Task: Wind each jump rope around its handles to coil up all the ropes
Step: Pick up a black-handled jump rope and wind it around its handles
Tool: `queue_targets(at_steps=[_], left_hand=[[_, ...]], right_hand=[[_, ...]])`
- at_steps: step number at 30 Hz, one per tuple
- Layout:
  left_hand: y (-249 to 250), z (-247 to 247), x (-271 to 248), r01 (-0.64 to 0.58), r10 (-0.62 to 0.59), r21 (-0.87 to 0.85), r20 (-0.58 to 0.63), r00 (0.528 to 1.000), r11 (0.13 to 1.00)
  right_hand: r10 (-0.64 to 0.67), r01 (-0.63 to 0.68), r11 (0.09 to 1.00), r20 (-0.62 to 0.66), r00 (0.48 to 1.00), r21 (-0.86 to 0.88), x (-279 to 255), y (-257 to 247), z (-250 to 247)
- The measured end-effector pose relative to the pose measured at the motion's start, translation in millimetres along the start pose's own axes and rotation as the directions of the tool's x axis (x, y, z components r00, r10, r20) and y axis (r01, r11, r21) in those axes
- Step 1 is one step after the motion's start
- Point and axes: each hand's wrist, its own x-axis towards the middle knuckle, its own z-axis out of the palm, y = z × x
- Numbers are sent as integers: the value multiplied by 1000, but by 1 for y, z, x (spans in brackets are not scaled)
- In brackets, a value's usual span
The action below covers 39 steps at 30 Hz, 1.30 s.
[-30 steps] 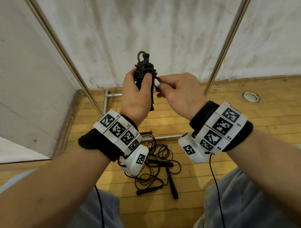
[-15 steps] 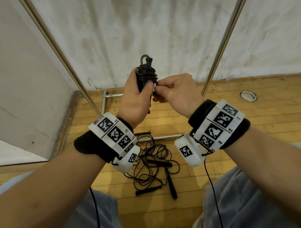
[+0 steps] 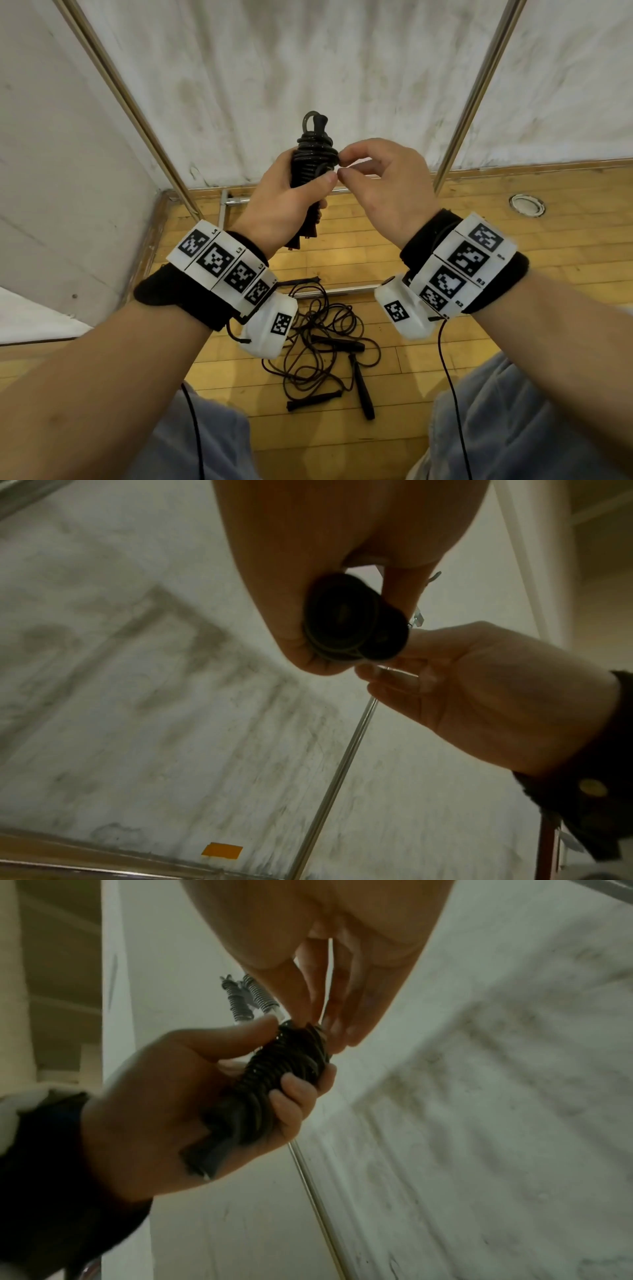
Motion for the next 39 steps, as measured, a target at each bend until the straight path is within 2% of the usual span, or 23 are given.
queue_targets(at_steps=[11, 19, 22, 25, 27, 31, 39], left_hand=[[-3, -2, 1, 103, -96, -47, 126, 987, 994], [-1, -7, 4, -16, 2, 151, 91, 996, 988], [-4, -6, 4, -64, 52, 195, 67, 996, 979], [-5, -2, 2, -36, 38, 165, -8, 999, 986], [-3, -2, 2, -21, 24, 143, -16, 1000, 989], [0, -2, 0, -21, 21, 120, 3, 1000, 993], [5, 0, -4, -43, 35, 106, 78, 996, 993]], right_hand=[[-101, 102, 994, 42, 994, -41, 0, 3, -1], [-122, 122, 992, -12, 992, -24, 6, 4, -5], [-158, 158, 984, 12, 987, -87, 7, 4, -7], [-197, 197, 969, 15, 980, -149, 9, 5, -9], [-227, 228, 952, 25, 973, -204, 10, 6, -8], [-300, 298, 910, 40, 953, -288, 7, 7, -7], [-383, 365, 886, -7, 924, -287, 4, 4, -5]])
